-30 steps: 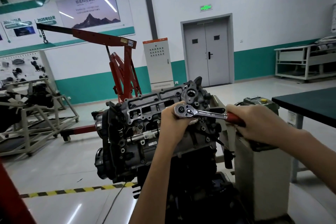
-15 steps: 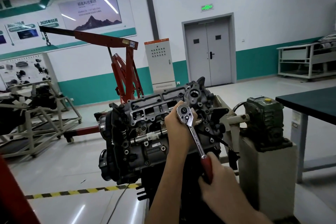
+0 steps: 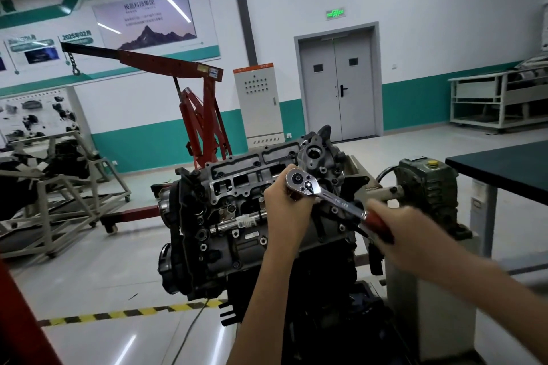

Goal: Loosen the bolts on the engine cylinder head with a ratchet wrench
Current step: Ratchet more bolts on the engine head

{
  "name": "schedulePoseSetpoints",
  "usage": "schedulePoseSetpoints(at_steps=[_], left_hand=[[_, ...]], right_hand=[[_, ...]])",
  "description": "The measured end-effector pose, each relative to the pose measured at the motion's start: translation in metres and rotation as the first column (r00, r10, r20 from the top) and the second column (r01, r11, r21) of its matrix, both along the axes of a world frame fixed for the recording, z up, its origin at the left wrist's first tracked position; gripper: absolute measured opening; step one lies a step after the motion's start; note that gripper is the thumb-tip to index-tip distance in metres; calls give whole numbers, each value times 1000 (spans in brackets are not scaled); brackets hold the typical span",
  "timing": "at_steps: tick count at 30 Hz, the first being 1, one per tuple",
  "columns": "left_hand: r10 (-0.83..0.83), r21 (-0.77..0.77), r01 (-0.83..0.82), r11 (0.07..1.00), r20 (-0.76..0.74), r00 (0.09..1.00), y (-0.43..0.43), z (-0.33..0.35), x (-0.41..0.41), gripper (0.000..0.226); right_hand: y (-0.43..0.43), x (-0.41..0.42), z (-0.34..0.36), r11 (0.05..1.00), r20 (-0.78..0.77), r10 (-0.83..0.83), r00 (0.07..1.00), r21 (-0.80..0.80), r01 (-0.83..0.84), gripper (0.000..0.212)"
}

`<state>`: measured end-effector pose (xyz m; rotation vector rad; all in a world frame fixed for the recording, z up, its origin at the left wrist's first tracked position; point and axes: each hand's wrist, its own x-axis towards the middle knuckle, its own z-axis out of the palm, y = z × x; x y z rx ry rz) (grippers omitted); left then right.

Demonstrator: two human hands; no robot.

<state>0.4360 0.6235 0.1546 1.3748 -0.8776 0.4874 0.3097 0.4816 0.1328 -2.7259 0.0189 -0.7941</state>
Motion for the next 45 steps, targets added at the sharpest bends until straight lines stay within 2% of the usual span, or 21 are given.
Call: schedulePoseSetpoints(at_steps=[2,4,7,9,10,13,15,17,20,23,27,30,32,35,37,39,42,45], left_hand=[[32,-26,-32,999,1,999,-5,-1,-3,36],[23,-50,-24,998,-14,1000,-12,-1,-5,41],[-72,-96,60,994,-131,989,-13,1,-2,41],[-36,-33,31,999,-145,989,-9,2,3,45],[0,13,2,1000,-119,993,-7,3,4,45],[34,83,-30,996,-49,998,-2,5,3,45],[9,94,-6,996,-31,999,0,7,0,46],[-30,96,32,995,-28,999,2,7,0,47],[-37,106,36,994,4,999,5,5,1,45],[28,52,-30,998,38,999,1,1,0,37],[55,-12,-55,998,-14,998,-8,0,-2,44],[10,-18,-12,1000,-71,997,-9,2,0,48],[30,33,-27,999,-68,997,-7,4,1,44],[28,86,-24,996,-52,998,-3,6,1,41],[23,93,-20,995,-27,999,-2,8,0,49],[-24,85,25,996,-21,999,0,9,-1,52],[-50,77,52,996,-20,999,2,8,1,51],[-12,50,12,999,6,1000,0,3,0,46]], right_hand=[[39,-3,-30,969,61,-18,998,247,3,33],[79,2,-52,896,65,-66,996,442,31,38],[108,7,-58,850,53,-24,998,527,-8,27],[90,1,-48,883,27,-13,1000,470,-1,28],[75,-3,-42,919,7,-15,1000,393,11,30],[18,-8,-9,998,-24,-49,999,31,49,30],[-12,-4,22,977,29,-92,995,-190,96,23],[-25,2,42,950,89,-110,990,-283,131,20],[-19,2,28,965,83,-113,990,-228,129,19],[13,-4,-11,998,62,-49,997,39,47,24],[76,2,-47,935,141,-66,988,355,11,30],[97,5,-53,882,117,-31,993,470,-27,33],[75,0,-47,918,78,-34,996,397,0,31],[19,-4,-17,996,16,-49,999,79,48,29],[-12,-2,15,985,67,-71,995,-154,80,15],[-27,2,45,954,108,-75,991,-282,103,12],[-30,8,50,945,87,-86,993,-309,109,16],[-9,1,8,991,25,-92,995,-91,94,22]])
